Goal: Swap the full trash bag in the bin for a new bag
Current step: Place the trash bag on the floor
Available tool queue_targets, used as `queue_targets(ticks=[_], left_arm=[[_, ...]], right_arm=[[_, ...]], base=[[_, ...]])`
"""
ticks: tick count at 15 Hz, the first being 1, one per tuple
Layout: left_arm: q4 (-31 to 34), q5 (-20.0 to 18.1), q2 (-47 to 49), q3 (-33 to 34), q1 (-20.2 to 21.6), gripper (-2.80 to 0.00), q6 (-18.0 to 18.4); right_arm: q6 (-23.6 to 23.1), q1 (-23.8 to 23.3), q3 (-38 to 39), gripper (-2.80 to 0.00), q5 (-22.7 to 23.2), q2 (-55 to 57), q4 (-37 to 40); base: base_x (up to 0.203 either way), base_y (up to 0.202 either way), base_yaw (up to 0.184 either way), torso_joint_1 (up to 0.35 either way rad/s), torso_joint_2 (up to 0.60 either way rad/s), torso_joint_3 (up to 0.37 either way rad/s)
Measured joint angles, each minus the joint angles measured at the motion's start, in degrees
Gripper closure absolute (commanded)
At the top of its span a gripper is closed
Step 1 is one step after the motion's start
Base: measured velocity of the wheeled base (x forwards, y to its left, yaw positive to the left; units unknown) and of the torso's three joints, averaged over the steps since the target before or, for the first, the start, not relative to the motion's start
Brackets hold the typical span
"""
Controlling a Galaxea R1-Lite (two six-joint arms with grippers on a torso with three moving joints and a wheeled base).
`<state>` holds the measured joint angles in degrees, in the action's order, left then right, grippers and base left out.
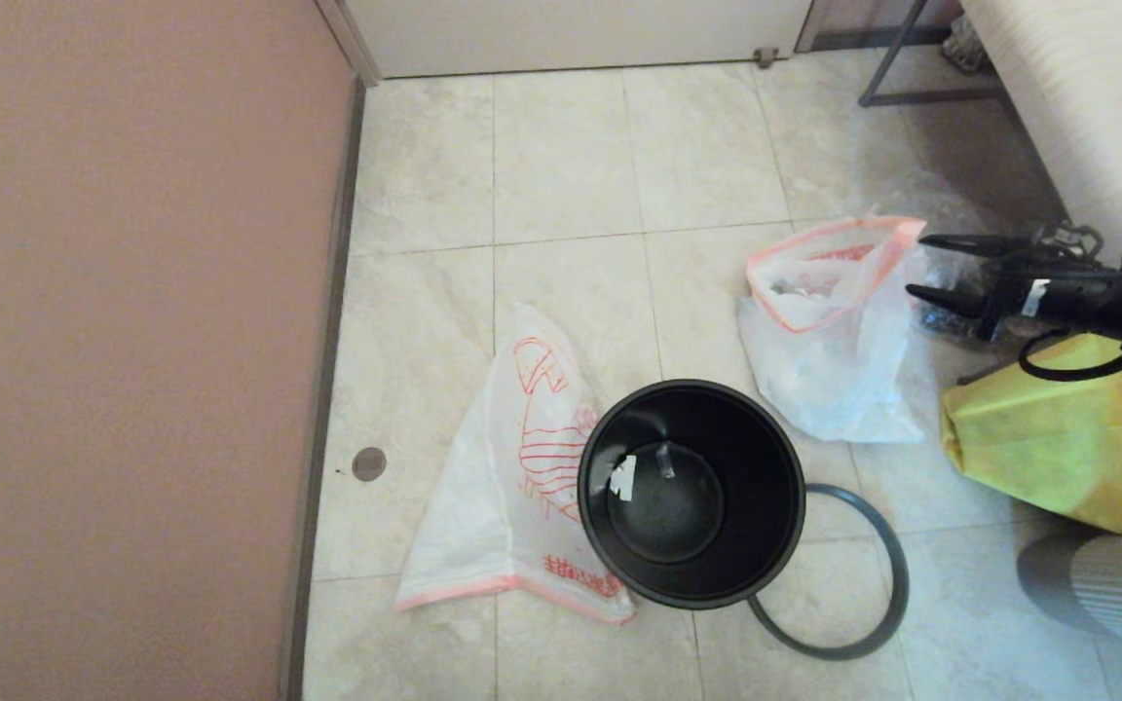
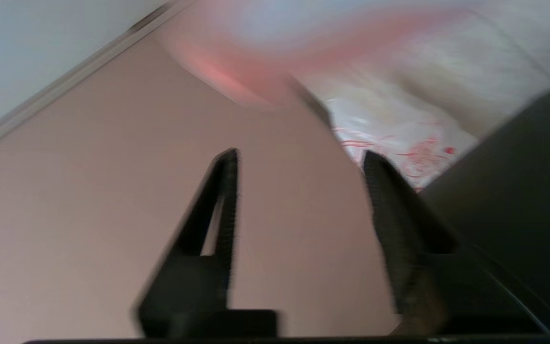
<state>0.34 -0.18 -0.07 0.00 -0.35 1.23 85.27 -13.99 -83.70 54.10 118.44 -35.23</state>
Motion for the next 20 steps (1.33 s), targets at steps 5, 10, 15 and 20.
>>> queue_targets(ticks=[5,10,15,20], left_arm=[[-0.01,0.01,0.00,0.00,0.00,0.00,0.02],[-0.01,0.00,0.00,0.00,0.00,0.00,-0.02],[-0.01,0.02,0.00,0.00,0.00,0.00,-0.02],[-0.01,0.00,0.00,0.00,0.00,0.00,-0.02]], right_arm=[[-18.21,0.24,6.25,-2.80,-5.66,-5.73,18.40],[-34.33,0.38,16.36,0.00,-12.83,-15.88,32.61],[-47.84,2.36,30.93,0.00,-18.91,-27.25,35.47],[-58.89,7.97,41.68,0.00,-27.20,-43.90,41.02]], base=[[0.000,0.000,0.000,0.000,0.00,0.000],[0.000,0.000,0.000,0.000,0.00,0.000],[0.000,0.000,0.000,0.000,0.00,0.000],[0.000,0.000,0.000,0.000,0.00,0.000]])
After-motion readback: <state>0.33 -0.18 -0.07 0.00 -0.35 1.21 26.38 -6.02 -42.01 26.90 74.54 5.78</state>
